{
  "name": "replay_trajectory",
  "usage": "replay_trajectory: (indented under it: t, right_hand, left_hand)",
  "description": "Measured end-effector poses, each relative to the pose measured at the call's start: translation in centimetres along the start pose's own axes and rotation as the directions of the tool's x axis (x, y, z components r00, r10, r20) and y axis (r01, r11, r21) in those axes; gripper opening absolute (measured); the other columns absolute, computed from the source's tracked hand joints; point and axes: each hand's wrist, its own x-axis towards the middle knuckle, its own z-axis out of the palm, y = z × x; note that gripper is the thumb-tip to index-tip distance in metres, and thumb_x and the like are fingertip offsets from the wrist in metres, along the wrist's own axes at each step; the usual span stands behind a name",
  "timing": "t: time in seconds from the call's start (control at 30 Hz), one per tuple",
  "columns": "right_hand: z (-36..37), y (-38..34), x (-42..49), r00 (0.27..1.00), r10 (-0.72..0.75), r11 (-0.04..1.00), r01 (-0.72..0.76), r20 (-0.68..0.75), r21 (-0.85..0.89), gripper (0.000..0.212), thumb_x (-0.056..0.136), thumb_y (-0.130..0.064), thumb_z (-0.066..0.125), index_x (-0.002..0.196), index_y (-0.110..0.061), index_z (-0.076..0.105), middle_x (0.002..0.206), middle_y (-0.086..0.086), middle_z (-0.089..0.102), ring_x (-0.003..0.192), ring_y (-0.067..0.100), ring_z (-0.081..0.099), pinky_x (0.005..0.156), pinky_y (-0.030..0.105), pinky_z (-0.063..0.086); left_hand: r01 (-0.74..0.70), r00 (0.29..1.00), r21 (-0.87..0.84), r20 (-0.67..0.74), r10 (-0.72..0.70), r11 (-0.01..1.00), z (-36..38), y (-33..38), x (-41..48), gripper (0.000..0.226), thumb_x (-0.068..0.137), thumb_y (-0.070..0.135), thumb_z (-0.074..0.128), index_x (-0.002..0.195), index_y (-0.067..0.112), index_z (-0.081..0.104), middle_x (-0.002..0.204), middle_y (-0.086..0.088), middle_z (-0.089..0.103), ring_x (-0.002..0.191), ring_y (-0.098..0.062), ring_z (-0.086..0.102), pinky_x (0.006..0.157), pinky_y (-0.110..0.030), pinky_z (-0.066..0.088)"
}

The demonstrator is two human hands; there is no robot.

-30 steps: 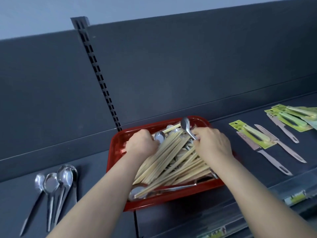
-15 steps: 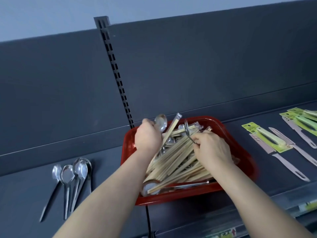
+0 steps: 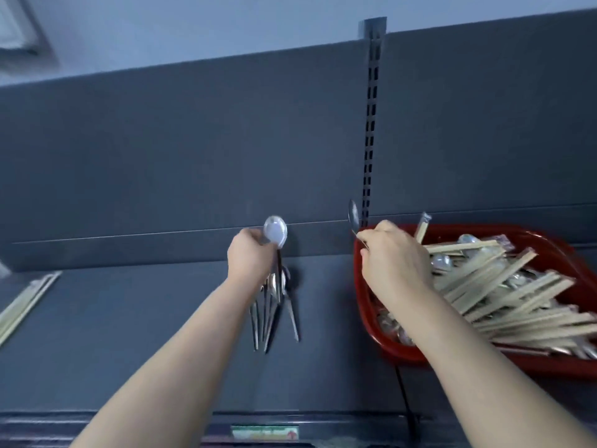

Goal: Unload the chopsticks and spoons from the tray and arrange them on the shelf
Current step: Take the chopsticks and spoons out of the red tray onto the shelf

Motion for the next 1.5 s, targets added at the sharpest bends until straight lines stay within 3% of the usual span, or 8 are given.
replay_trajectory:
  t: [0.13,0.37,0.57,0.73,0.9,1.2,1.33,1.5]
  right_hand:
    - [2.4,-5.5,-0.6,0.974,-0.124,0.992,0.125,0.190,0.005,0.023,0.088,-0.009,0.056,0.103,-0.023,0.066,0.097,-0.001,0.053,0.093,0.026,0.061,0.063,0.029,0.037]
    - [6.7,-10.5,-1.7,0.917,-0.061,0.991,0.104,0.393,-0.089,0.034,0.083,0.004,0.052,0.110,-0.015,0.065,0.110,0.004,0.056,0.103,0.029,0.059,0.076,0.033,0.044]
    - [8.5,-11.6,-2.4,0.888,-0.037,0.999,0.040,0.458,0.004,0.019,0.094,-0.028,0.054,0.099,-0.014,0.066,0.106,0.005,0.059,0.099,0.031,0.059,0.071,0.030,0.041]
    - [6.6,-10.4,-2.3,0.933,-0.012,0.999,-0.006,0.359,0.049,0.023,0.096,-0.030,0.050,0.110,-0.025,0.068,0.109,0.000,0.060,0.102,0.027,0.060,0.078,0.033,0.048]
    - [3.7,-7.4,-2.1,0.979,0.020,1.000,-0.019,0.203,-0.007,0.023,0.096,-0.028,0.048,0.110,-0.032,0.066,0.111,-0.004,0.061,0.110,0.021,0.055,0.075,0.030,0.043]
    - [-1.3,3.8,-4.3,0.960,0.259,0.962,-0.247,0.110,-0.113,0.026,0.095,-0.023,0.050,0.108,-0.037,0.068,0.110,-0.009,0.066,0.102,0.020,0.061,0.072,0.029,0.045]
    - [-2.3,8.6,-5.0,0.940,0.325,0.942,-0.313,0.100,-0.123,0.023,0.096,-0.026,0.052,0.106,-0.039,0.068,0.108,-0.013,0.068,0.099,0.016,0.063,0.066,0.025,0.039]
    - [-2.7,12.9,-5.4,0.936,0.344,0.938,-0.338,0.078,-0.080,0.020,0.094,-0.023,0.055,0.100,-0.035,0.071,0.102,-0.015,0.070,0.097,0.013,0.064,0.073,0.027,0.052]
  left_hand:
    - [0.060,0.991,0.104,0.114,-0.071,0.993,-3.4,-3.9,0.0,0.017,0.081,0.020,0.067,0.070,0.017,0.053,0.077,-0.017,0.068,0.067,-0.033,0.067,0.073,-0.047,0.059]
    - [0.043,0.975,0.158,0.207,-0.076,0.986,-4.8,-8.2,0.0,0.016,0.085,0.023,0.064,0.075,0.017,0.053,0.079,-0.009,0.064,0.080,-0.034,0.068,0.073,-0.044,0.059]
    - [-0.051,0.982,0.398,0.185,-0.026,0.916,-4.7,-9.9,0.7,0.032,0.088,0.036,0.057,0.113,0.015,0.053,0.103,-0.002,0.066,0.098,-0.025,0.060,0.072,-0.030,0.045]
    - [-0.134,0.979,0.347,0.191,0.070,0.928,-4.0,-8.1,0.9,0.016,0.088,0.029,0.053,0.101,0.019,0.056,0.093,0.002,0.065,0.086,-0.022,0.058,0.069,-0.029,0.045]
    - [-0.294,0.931,0.235,0.290,0.222,0.926,-1.7,-3.8,-0.4,0.010,0.086,0.023,0.059,0.095,0.023,0.062,0.083,0.010,0.064,0.087,-0.016,0.061,0.073,-0.025,0.045]
    - [-0.543,0.777,0.128,0.450,0.440,0.830,6.9,4.5,-5.2,0.011,0.083,0.018,0.062,0.090,0.022,0.071,0.089,0.004,0.070,0.089,-0.017,0.064,0.077,-0.027,0.052]
    - [-0.577,0.747,0.212,0.529,0.404,0.789,11.0,6.9,-6.3,0.006,0.082,0.020,0.062,0.085,0.021,0.068,0.092,0.001,0.071,0.091,-0.022,0.065,0.075,-0.028,0.050]
    - [-0.532,0.787,0.338,0.537,0.305,0.777,14.7,8.2,-6.5,0.019,0.084,0.028,0.062,0.101,0.019,0.057,0.097,0.001,0.066,0.090,-0.026,0.063,0.071,-0.031,0.050]
